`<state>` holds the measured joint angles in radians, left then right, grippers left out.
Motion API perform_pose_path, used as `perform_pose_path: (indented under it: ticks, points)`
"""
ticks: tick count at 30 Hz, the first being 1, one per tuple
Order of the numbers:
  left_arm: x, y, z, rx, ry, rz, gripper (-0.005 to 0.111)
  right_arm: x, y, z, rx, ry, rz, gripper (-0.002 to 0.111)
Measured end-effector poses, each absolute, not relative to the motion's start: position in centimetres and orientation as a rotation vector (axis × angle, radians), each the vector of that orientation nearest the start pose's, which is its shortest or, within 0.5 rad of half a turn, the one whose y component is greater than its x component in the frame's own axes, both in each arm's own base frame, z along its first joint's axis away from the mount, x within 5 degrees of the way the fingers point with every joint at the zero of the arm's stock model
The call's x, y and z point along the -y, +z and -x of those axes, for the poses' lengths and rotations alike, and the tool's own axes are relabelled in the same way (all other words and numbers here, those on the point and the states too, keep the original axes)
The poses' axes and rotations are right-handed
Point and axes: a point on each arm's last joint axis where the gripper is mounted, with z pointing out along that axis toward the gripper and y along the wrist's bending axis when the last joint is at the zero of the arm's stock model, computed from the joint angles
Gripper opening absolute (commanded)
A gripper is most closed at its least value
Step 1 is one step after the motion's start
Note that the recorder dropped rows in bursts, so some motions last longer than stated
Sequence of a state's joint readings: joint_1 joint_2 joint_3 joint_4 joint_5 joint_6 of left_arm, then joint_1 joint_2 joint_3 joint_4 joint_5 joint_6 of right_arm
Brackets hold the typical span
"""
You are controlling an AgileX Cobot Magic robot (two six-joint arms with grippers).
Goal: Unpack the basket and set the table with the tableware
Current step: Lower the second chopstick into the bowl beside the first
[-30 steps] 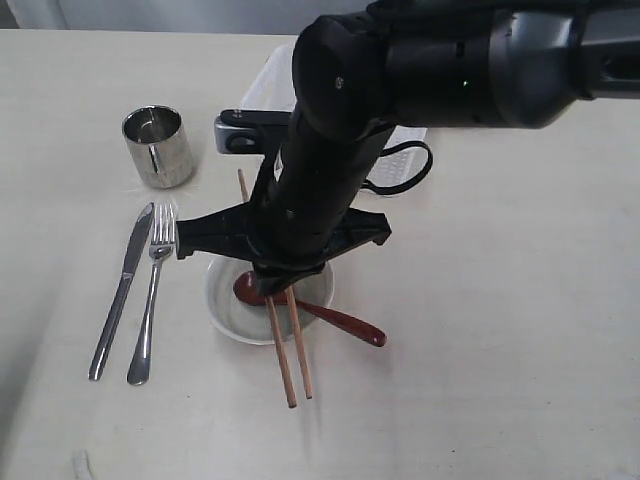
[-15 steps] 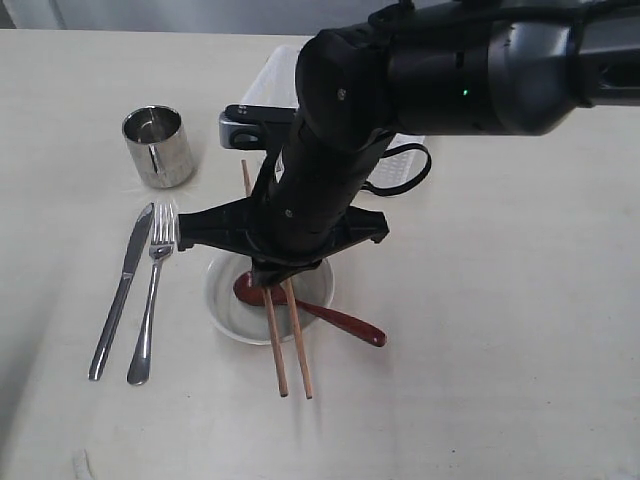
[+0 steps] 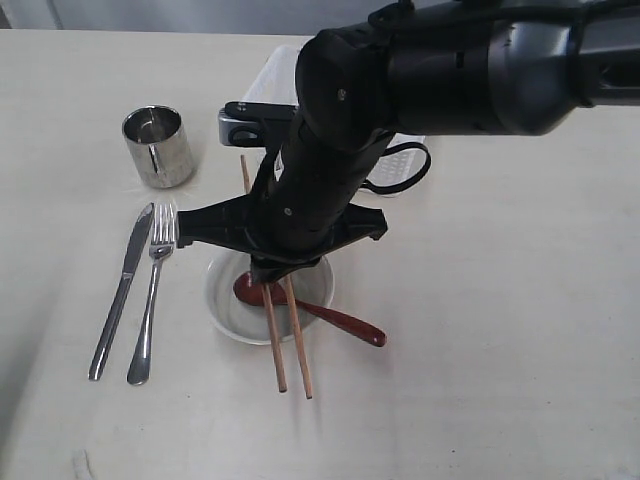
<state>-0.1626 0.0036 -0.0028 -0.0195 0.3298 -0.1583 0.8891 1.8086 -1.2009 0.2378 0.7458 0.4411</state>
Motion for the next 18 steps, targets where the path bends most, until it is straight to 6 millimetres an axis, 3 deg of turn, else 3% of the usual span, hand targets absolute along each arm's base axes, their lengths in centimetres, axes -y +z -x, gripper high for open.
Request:
perform_pose_path:
  ticks: [18]
  points:
    - [0.93, 18.42, -5.31, -1.821, -0.246, 0.008, 0.0, -28.85, 19.72, -21.65, -2.937, 0.487, 0.455, 0.0]
